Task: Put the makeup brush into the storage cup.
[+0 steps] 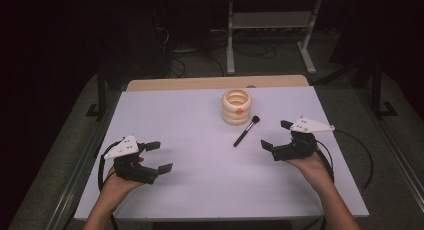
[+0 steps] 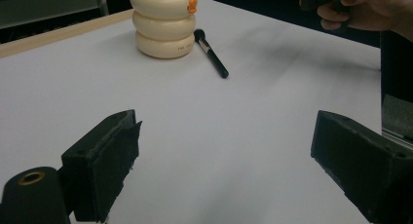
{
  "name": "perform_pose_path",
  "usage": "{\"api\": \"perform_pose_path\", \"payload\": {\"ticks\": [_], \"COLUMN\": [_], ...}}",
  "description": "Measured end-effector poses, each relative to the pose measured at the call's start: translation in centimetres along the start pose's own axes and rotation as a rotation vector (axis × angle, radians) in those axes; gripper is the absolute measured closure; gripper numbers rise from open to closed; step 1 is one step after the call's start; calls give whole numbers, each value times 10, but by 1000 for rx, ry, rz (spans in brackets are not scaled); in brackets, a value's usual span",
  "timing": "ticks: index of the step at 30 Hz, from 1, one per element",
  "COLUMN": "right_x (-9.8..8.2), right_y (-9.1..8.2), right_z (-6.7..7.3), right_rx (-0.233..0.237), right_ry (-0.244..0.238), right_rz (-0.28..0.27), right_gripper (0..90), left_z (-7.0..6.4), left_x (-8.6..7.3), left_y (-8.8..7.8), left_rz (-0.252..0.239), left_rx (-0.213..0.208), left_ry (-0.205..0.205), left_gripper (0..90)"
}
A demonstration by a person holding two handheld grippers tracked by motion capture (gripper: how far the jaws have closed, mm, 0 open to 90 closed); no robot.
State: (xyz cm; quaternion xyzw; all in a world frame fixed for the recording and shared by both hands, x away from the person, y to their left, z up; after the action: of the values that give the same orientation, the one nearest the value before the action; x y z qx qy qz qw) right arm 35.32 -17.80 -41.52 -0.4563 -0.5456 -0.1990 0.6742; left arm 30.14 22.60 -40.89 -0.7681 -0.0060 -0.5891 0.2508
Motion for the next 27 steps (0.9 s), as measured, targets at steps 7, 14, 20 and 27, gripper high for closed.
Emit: {"api": "perform_pose_path", "payload": {"ticks": [7,14,20,27], "right_x": [6,13,12,16], "right_y": [14,20,26,30], "right_z": [3,4,5,4], "right_rx": [14,18,24,28], "right_ry": [-25,-31,-32,-29], "right_rz": [4,-8,1,-1], "right_gripper": [0,0,0,0], "left_z": [0,1,0,-1], "left_x": [-1,0,0,2], "left_y": [2,0,0,-1], "left_rz": [8,-4,-6,-12], "left_rx": [-2,-4,7,5], "left_ry": [1,-4,-1,4], "left_gripper": [98,98,98,98]}}
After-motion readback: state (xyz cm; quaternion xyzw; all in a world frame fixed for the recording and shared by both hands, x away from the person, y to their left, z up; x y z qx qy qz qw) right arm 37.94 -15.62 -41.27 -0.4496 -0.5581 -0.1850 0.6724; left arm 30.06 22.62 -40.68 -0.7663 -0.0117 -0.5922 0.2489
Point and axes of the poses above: each handheld gripper's, and its own axes: y roughly forward along the jaws, x roughly out of its top, z roughly to its left, the point moved 5 cm from there along y, roughly forward along the jaws, and after that the axes turned 10 degrees about -x, right-handed, at the moved point
